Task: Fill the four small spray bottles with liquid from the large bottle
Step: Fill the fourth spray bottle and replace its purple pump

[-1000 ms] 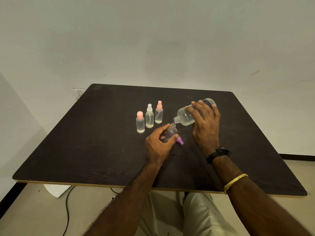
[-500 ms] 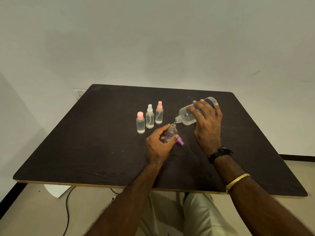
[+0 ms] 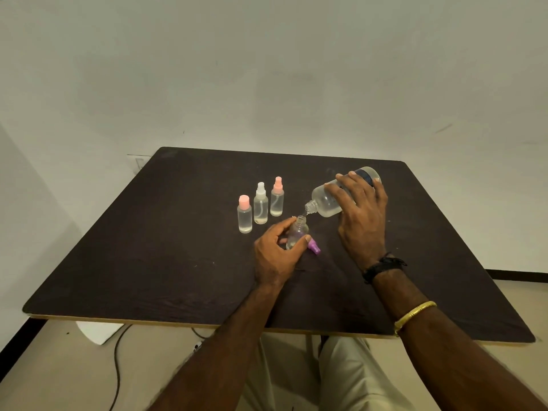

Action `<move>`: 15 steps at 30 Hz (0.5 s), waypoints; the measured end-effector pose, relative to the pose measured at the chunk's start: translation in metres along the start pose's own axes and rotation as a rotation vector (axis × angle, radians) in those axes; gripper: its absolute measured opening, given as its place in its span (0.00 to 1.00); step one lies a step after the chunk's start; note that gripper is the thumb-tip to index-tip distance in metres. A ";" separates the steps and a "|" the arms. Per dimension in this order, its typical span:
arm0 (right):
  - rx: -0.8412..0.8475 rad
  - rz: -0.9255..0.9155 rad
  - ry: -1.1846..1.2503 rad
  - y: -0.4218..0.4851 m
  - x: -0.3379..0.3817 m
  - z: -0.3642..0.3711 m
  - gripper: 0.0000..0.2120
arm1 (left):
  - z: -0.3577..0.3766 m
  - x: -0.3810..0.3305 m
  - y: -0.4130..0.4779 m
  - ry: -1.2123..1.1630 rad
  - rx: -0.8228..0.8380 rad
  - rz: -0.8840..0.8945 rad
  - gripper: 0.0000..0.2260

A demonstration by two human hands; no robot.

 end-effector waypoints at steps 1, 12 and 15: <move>0.002 0.000 -0.001 0.000 0.000 0.000 0.29 | 0.000 0.000 0.000 -0.001 0.000 -0.003 0.27; 0.009 -0.022 -0.030 0.002 -0.001 0.000 0.31 | -0.001 -0.001 -0.001 -0.017 0.006 -0.009 0.28; 0.008 -0.025 -0.037 0.002 -0.001 -0.001 0.30 | 0.000 -0.001 -0.002 -0.028 0.005 -0.005 0.27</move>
Point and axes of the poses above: each hand's wrist, its own y-axis towards the middle knuckle, its own z-axis out of the palm, x = y × z, the point moved 5 cm from there along y, towards the middle knuckle, and after that the axes turned 4 degrees about -x, right-handed, at the moved point
